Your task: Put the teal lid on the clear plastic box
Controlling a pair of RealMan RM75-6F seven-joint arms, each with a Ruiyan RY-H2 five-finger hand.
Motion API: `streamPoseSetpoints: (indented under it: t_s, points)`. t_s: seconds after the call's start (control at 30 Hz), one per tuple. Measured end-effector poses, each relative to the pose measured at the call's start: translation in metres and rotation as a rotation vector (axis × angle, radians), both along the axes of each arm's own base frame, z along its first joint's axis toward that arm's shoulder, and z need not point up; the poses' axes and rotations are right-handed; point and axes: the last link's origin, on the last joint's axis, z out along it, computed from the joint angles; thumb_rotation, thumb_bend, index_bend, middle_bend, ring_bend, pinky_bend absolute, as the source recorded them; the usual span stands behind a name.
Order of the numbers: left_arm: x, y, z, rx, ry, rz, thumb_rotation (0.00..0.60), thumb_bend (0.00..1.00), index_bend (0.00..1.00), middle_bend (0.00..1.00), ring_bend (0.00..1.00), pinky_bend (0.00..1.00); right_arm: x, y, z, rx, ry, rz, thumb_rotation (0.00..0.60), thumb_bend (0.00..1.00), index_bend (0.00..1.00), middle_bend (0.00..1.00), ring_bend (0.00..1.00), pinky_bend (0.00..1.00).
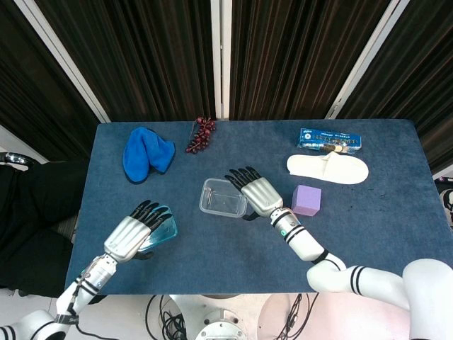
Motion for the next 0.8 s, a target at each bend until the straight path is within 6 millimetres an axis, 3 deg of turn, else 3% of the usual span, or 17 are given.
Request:
streamPoseSetpoints:
  t_s: [0.13,0.33,0.43,0.67,0.8]
  points:
    - [0.003,0.008,-0.017,-0.001,0.025,0.001,0.6,0.0,0.1,0.06,0.0,0.03,-0.01,0.005,0.041,-0.048,-0.014,0.015,0.6,0.0,0.0,0.0,0.0,0.0]
    - [-0.013,0.01,-0.025,0.002,0.096,0.072,0.6,0.0,0.07,0.03,0.0,0.02,-0.038,0.02,0.109,-0.177,-0.031,-0.008,0.6,0.0,0.0,0.0,0.0,0.0]
    - [-0.024,0.007,-0.027,0.012,0.13,0.105,0.6,0.0,0.07,0.03,0.0,0.02,-0.054,0.03,0.132,-0.218,-0.04,-0.037,0.6,0.0,0.0,0.0,0.0,0.0]
    - [-0.053,0.008,-0.022,0.063,0.174,0.187,0.6,0.0,0.07,0.03,0.0,0.02,-0.074,0.044,0.142,-0.222,-0.046,-0.077,0.6,0.0,0.0,0.0,0.0,0.0]
    - [-0.06,0.015,-0.016,0.108,0.18,0.203,0.6,0.0,0.07,0.03,0.0,0.02,-0.08,0.047,0.143,-0.227,-0.059,-0.094,0.6,0.0,0.0,0.0,0.0,0.0]
